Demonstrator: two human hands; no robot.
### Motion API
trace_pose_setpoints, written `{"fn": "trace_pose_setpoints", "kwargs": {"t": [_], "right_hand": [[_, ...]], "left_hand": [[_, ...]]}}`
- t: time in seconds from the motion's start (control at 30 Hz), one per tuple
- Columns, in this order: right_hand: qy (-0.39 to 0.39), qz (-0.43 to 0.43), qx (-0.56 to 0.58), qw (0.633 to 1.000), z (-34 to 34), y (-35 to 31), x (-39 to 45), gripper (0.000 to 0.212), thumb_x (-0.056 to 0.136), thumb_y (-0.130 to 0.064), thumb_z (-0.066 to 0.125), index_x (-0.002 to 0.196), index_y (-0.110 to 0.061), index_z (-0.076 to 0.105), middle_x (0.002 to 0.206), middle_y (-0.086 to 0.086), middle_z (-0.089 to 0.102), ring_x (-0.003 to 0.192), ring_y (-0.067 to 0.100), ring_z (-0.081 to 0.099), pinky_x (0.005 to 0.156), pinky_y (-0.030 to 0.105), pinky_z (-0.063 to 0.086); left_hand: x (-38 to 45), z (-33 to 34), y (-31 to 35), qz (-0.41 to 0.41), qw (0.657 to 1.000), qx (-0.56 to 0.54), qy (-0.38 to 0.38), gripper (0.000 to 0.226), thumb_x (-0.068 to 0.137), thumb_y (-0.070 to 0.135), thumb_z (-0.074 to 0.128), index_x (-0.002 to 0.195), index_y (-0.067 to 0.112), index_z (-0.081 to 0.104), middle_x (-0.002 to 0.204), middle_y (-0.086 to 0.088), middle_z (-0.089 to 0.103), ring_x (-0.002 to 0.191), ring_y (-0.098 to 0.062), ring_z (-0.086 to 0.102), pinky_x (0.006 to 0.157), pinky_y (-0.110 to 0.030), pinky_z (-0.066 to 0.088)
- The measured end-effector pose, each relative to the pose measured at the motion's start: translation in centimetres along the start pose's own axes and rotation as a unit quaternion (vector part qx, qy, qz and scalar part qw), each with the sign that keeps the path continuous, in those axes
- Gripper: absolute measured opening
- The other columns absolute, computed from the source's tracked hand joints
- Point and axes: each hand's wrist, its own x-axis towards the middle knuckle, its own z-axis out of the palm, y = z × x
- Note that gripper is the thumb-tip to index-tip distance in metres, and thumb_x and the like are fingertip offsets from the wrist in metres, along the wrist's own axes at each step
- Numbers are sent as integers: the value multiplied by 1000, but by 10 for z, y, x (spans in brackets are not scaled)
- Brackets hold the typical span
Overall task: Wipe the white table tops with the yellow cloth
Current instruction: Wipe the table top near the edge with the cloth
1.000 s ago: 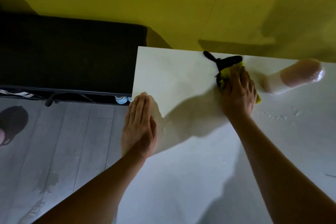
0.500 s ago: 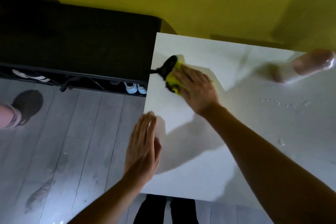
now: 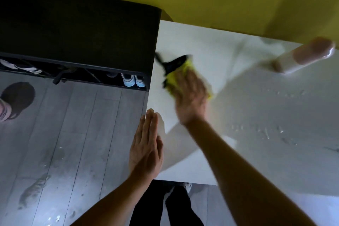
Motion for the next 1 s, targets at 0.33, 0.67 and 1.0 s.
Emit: {"fn": "trace_pose_setpoints", "kwargs": {"t": [0.33, 0.67, 1.0], "right_hand": [[-74, -42, -26, 996, -22, 29, -32, 54, 99, -41, 56, 150, -27, 46, 157, 6, 41, 147, 25, 35, 121, 46, 28], [-6, 221, -83, 972, -121, 187, -77, 56, 105, -44, 39, 158, -33, 25, 164, 7, 28, 148, 29, 27, 120, 46, 22], [-102, 36, -42, 993, -28, -25, -102, 56, 103, -35, 49, 156, -35, 30, 166, 4, 21, 153, 24, 16, 125, 46, 13]], "left_hand": [[3, -1, -1, -15, 999, 30, -9, 61, 108, 26, 25, 167, 14, 18, 175, -3, 15, 161, -21, 17, 127, -39, 27], [5, -3, 1, -32, 999, 35, -14, 61, 109, 34, 15, 168, 20, 12, 176, 4, 8, 162, -14, 9, 130, -35, 18], [6, -1, -1, -29, 999, 12, 36, 66, 110, 45, 19, 165, 10, 21, 172, -13, 23, 158, -29, 27, 127, -44, 28]]}}
